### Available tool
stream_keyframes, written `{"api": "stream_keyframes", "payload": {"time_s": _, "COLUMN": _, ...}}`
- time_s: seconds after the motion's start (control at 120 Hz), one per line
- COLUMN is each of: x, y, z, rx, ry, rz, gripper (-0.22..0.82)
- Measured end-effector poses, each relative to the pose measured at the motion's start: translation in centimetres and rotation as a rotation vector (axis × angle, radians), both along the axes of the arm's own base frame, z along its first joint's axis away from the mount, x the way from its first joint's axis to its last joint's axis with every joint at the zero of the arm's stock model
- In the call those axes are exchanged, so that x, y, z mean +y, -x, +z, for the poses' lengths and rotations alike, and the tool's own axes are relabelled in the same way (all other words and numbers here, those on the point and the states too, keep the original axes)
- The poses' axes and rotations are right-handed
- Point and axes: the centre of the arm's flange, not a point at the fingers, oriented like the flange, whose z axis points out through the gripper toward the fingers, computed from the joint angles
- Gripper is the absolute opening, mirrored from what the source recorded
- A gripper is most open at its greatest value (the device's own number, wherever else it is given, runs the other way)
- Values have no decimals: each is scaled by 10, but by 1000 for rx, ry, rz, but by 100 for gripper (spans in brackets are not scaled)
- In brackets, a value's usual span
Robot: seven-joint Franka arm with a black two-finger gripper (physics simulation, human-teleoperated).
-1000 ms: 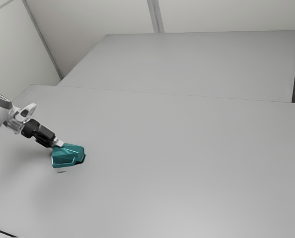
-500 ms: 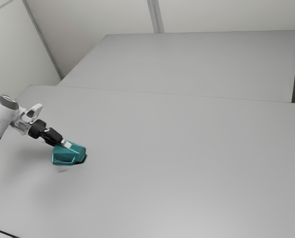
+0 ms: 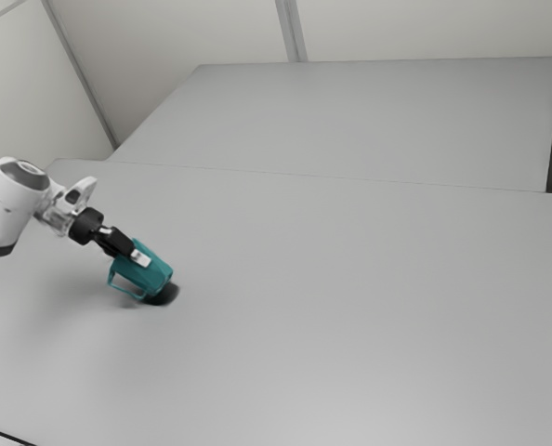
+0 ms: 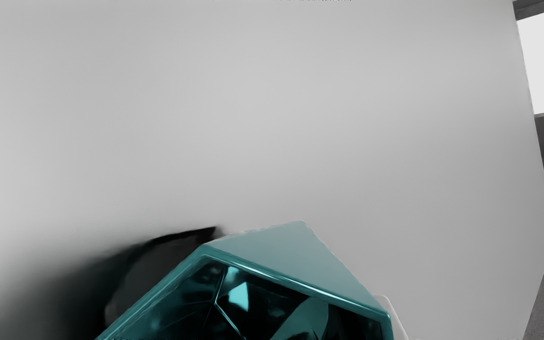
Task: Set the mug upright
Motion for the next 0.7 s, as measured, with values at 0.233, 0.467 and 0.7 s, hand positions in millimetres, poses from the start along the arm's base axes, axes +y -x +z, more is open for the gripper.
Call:
{"api": "stream_keyframes", "payload": {"time_s": 0.233, "x": -40, "y": -13, "z": 42, "rx": -25, "ry": -73, "rz": -73, "gripper": -15}}
{"api": "stream_keyframes", "payload": {"time_s": 0.467, "x": -98, "y": -38, "z": 64, "rx": -62, "ry": -201, "rz": -141, "gripper": -16}}
{"api": "stream_keyframes", "payload": {"time_s": 0.7, "x": -178, "y": -56, "z": 63, "rx": -80, "ry": -375, "rz": -243, "gripper": -16}}
